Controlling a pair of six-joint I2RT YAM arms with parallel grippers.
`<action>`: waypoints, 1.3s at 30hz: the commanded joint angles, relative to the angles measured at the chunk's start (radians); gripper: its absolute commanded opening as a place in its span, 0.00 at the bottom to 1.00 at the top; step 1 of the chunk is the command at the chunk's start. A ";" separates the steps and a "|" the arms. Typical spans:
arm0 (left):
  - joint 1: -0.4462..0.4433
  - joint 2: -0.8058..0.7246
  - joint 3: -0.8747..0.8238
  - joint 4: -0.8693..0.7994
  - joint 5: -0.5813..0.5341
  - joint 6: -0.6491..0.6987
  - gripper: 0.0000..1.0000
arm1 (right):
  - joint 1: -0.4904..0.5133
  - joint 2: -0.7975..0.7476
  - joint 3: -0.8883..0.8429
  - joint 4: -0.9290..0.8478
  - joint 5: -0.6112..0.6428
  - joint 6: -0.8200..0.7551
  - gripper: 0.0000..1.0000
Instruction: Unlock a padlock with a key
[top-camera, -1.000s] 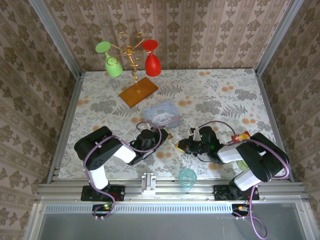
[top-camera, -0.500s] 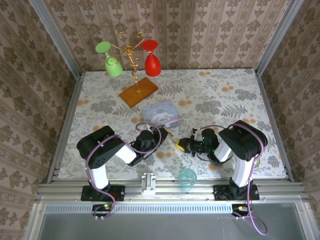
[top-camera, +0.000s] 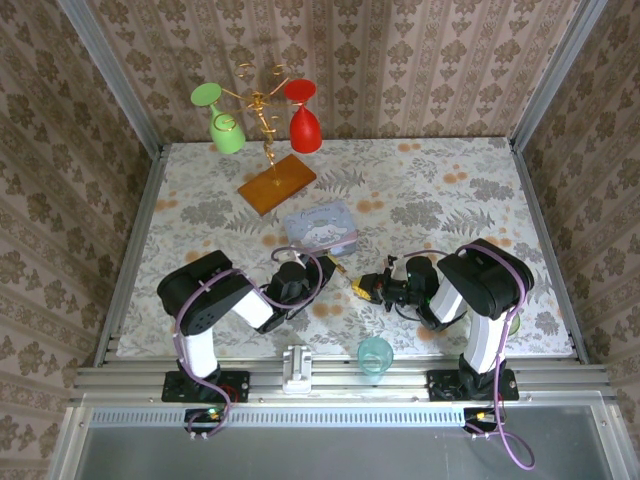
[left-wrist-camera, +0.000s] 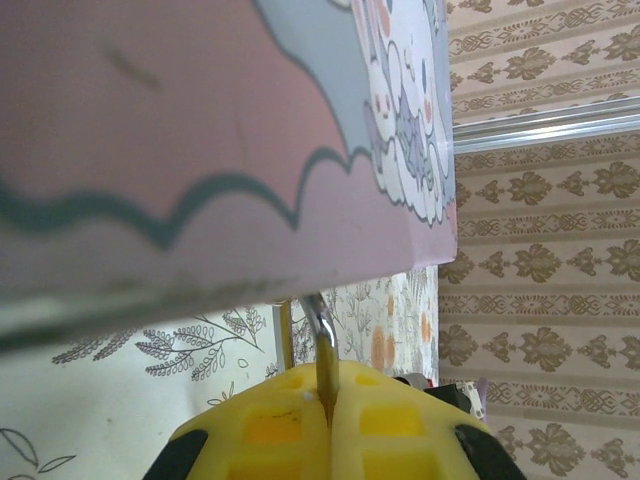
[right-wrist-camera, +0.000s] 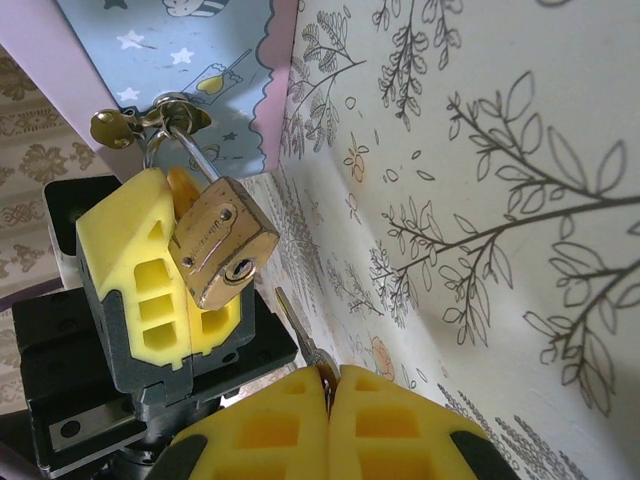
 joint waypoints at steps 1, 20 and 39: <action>-0.006 0.015 0.004 0.062 -0.013 -0.020 0.00 | -0.005 -0.006 0.018 0.031 -0.030 0.019 0.00; -0.028 0.021 0.006 0.066 -0.029 -0.022 0.00 | -0.012 -0.010 0.038 0.033 -0.039 0.024 0.00; -0.030 0.007 0.004 0.069 -0.040 -0.018 0.00 | 0.010 0.033 0.036 0.032 -0.046 0.002 0.00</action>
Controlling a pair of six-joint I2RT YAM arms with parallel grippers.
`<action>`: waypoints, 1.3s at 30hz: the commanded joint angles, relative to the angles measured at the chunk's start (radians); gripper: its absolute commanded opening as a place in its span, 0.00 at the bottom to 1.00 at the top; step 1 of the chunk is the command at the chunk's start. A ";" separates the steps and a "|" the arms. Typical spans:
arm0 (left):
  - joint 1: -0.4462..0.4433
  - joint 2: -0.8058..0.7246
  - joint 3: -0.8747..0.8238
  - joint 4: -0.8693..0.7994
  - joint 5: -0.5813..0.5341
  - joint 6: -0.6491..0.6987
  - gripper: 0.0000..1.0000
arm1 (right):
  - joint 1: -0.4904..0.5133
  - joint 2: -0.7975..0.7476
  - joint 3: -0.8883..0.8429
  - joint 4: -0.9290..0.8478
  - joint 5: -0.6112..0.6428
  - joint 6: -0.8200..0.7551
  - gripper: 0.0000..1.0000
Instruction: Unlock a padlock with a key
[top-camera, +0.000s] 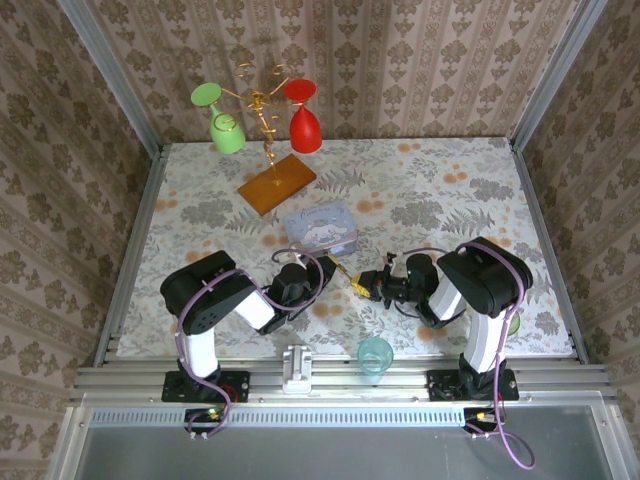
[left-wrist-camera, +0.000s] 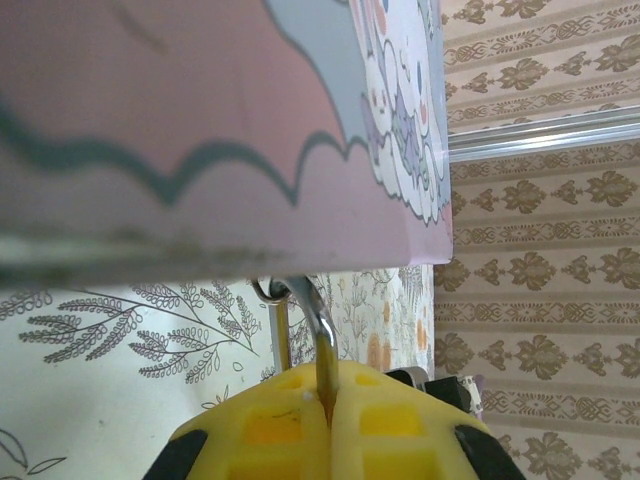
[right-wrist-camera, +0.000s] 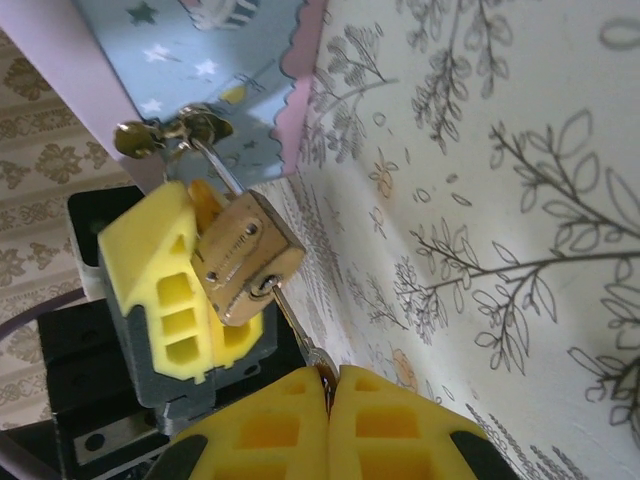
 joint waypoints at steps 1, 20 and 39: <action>-0.009 -0.005 0.003 0.047 -0.005 -0.011 0.00 | 0.013 0.017 0.015 0.020 -0.019 -0.010 0.00; -0.010 0.000 0.004 0.050 -0.002 -0.019 0.00 | 0.000 0.004 -0.002 0.022 -0.023 -0.008 0.00; -0.001 0.002 0.016 0.052 0.018 -0.006 0.00 | -0.017 -0.026 0.008 0.020 -0.024 -0.021 0.00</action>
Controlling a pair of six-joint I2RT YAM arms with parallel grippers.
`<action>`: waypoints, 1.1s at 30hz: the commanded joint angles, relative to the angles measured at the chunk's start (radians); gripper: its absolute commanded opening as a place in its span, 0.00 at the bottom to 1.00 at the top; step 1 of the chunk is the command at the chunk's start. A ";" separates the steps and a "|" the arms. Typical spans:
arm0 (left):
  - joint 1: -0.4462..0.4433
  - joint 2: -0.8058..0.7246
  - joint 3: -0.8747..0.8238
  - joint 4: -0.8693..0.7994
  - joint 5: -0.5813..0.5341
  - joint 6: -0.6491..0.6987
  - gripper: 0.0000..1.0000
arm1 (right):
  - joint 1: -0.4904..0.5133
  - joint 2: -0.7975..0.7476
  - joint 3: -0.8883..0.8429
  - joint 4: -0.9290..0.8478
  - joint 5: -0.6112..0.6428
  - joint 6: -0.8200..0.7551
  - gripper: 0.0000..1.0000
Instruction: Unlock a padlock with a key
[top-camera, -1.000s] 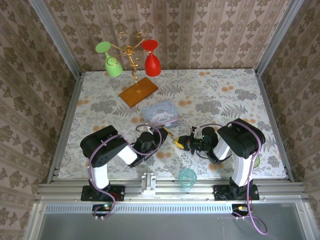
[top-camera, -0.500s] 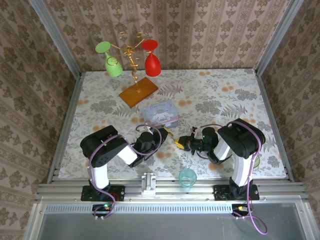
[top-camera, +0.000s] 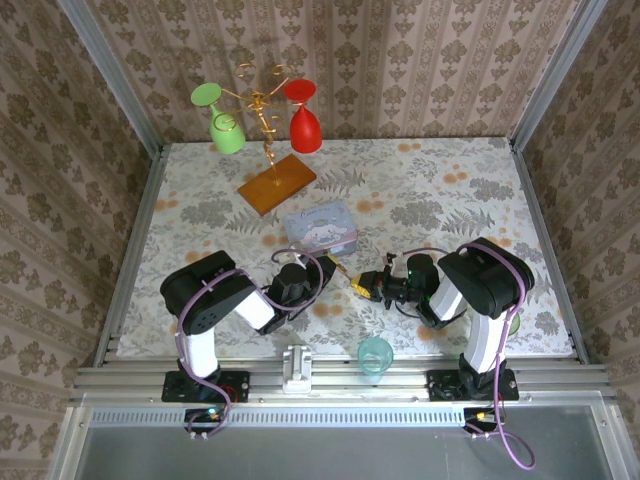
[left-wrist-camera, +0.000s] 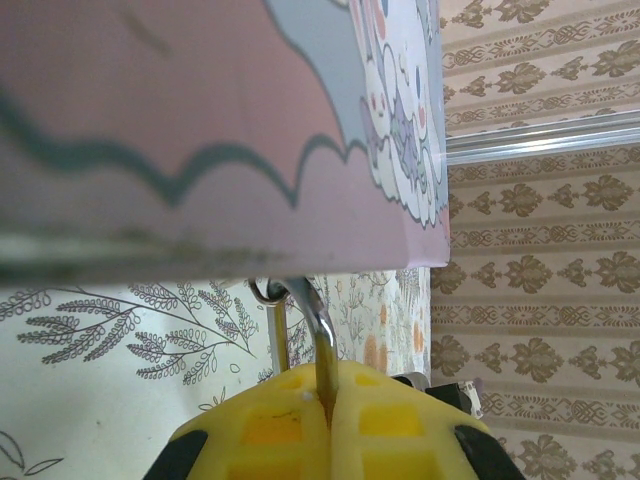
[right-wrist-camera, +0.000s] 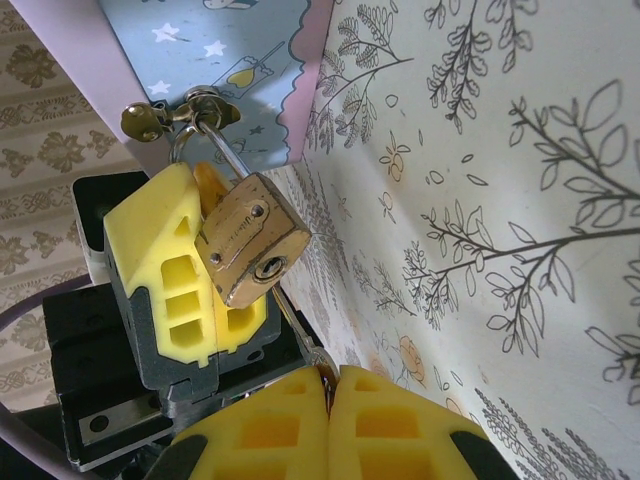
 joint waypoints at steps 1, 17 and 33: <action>-0.004 0.007 0.017 0.050 0.018 -0.002 0.00 | -0.004 -0.009 0.012 0.021 -0.003 -0.018 0.00; -0.026 0.032 0.039 0.056 0.033 -0.023 0.00 | -0.001 0.030 0.085 0.024 -0.012 0.007 0.00; -0.024 -0.003 0.024 0.063 0.085 -0.002 0.00 | -0.120 0.159 0.162 0.018 -0.236 0.009 0.00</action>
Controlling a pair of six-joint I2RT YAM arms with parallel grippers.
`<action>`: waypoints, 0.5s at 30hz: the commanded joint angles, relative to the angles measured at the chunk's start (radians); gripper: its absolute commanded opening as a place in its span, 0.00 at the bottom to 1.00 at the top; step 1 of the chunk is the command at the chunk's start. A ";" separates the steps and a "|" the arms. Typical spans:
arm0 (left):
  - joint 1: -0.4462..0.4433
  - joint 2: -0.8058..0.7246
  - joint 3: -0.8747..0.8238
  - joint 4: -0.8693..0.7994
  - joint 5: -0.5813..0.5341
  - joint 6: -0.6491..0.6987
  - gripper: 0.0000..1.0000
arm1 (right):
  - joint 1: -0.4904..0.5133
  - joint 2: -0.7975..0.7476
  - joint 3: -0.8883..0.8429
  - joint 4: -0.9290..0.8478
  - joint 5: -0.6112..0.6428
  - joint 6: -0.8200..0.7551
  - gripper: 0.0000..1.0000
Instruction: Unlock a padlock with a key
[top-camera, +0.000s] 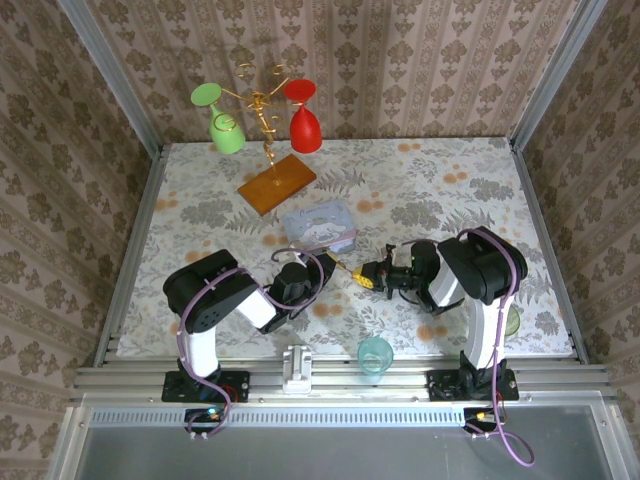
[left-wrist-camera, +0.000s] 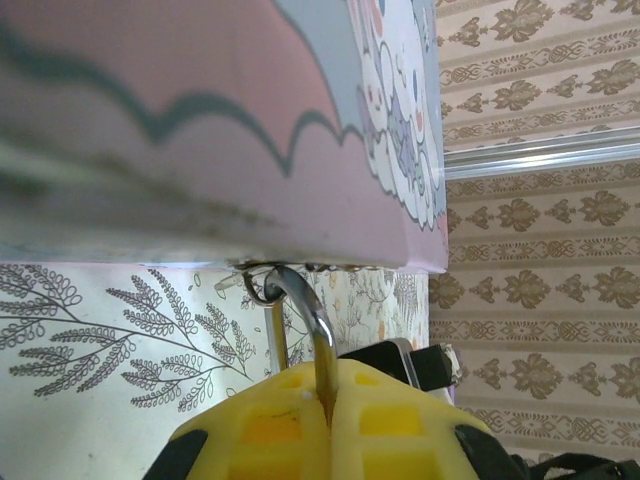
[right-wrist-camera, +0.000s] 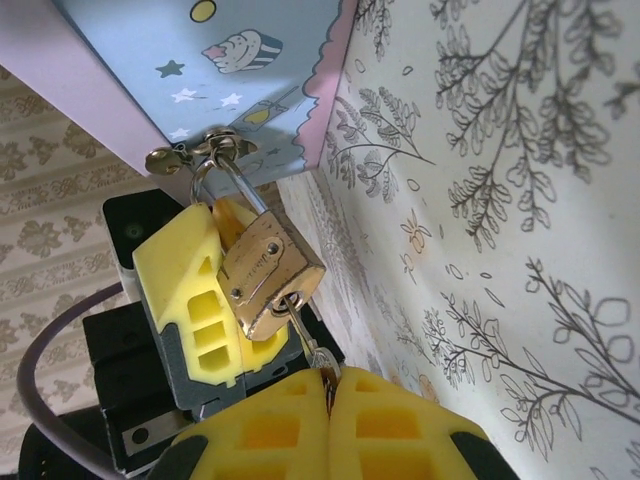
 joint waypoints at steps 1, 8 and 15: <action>-0.026 -0.019 0.015 0.051 0.121 0.001 0.00 | -0.010 0.056 0.046 0.022 -0.041 0.005 0.00; -0.031 -0.039 0.011 0.055 0.104 0.025 0.00 | 0.017 0.080 0.041 0.020 -0.018 0.036 0.00; -0.034 -0.051 0.024 0.056 0.107 0.036 0.00 | 0.046 0.082 0.060 0.025 0.012 0.120 0.00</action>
